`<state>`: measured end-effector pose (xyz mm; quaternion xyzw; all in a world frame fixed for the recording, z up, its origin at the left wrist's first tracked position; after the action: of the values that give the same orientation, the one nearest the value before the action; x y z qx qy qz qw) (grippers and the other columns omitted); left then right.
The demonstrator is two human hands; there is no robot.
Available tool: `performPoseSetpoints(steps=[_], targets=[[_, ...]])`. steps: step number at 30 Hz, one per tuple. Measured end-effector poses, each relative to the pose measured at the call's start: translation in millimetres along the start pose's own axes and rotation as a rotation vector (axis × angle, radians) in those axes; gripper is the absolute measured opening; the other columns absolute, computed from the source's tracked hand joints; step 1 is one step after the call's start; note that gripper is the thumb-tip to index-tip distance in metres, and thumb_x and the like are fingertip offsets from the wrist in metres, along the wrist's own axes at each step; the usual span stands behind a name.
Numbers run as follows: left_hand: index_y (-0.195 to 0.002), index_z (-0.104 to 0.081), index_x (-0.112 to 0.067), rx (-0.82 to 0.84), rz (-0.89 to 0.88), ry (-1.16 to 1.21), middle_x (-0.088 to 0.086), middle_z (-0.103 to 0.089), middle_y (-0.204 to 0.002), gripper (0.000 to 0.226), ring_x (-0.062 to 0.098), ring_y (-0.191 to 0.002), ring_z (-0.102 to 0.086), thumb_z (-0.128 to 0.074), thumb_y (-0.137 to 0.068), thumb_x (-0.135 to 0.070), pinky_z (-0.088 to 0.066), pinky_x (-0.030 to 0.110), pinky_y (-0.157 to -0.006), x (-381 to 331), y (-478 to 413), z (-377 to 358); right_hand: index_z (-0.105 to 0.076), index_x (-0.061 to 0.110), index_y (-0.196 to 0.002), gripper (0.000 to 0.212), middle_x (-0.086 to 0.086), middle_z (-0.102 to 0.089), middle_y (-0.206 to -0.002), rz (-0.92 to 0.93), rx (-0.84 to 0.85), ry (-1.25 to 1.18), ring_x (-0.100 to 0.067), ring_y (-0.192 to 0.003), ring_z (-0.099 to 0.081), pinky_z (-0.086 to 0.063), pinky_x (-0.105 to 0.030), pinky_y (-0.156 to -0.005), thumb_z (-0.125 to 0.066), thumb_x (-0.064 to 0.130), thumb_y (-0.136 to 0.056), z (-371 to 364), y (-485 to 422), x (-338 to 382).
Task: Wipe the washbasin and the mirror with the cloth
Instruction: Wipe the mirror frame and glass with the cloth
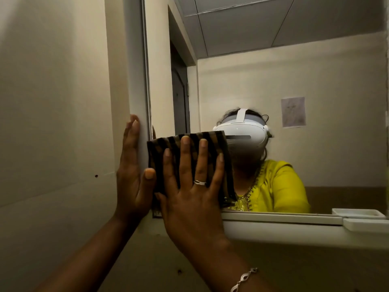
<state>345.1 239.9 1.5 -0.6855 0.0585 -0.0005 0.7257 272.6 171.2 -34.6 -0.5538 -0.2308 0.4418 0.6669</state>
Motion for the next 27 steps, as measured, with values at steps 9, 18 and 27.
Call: performPoseSetpoints(steps=[9,18,27], targets=[[-0.143,-0.012,0.001,0.0,-0.005,-0.081,0.008,-0.013,-0.153,0.089,0.025,-0.145,-0.013,-0.016,-0.088,-0.068,-0.016,0.041,-0.12,3,1,-1,-0.018,0.018,-0.147,0.065,-0.014,-0.008,-0.153,0.202,0.016,-0.01,-0.035,-0.142,-0.007,-0.006,-0.053,-0.111,-0.036,0.042,-0.089,5,10,-20],[-0.144,-0.005,-0.011,0.004,0.008,-0.166,0.009,-0.01,-0.155,0.079,0.033,-0.144,-0.017,-0.016,-0.088,-0.066,-0.028,0.062,-0.11,-7,1,-1,-0.024,0.022,-0.145,0.067,-0.006,-0.015,-0.154,0.471,0.059,-0.038,-0.028,-0.142,-0.012,-0.009,-0.045,-0.112,-0.055,0.029,-0.086,18,18,-69],[-0.144,0.017,-0.009,0.121,0.276,-0.703,0.003,0.025,-0.154,0.087,0.013,-0.143,0.022,-0.045,-0.092,-0.04,0.003,0.028,-0.12,58,-2,-30,-0.045,0.025,-0.131,0.046,-0.002,-0.027,-0.149,0.775,0.063,-0.014,-0.023,-0.14,-0.025,-0.022,-0.041,-0.112,-0.045,0.017,-0.086,45,29,-162]])
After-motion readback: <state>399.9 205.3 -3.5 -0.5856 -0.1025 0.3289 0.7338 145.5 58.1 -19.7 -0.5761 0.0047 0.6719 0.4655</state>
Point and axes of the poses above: each hand's wrist, its own y-axis away from the middle knuckle, its own z-axis out of the back of the hand, x = y × z, the point moved 5 cm from there along -y, towards the middle knuckle
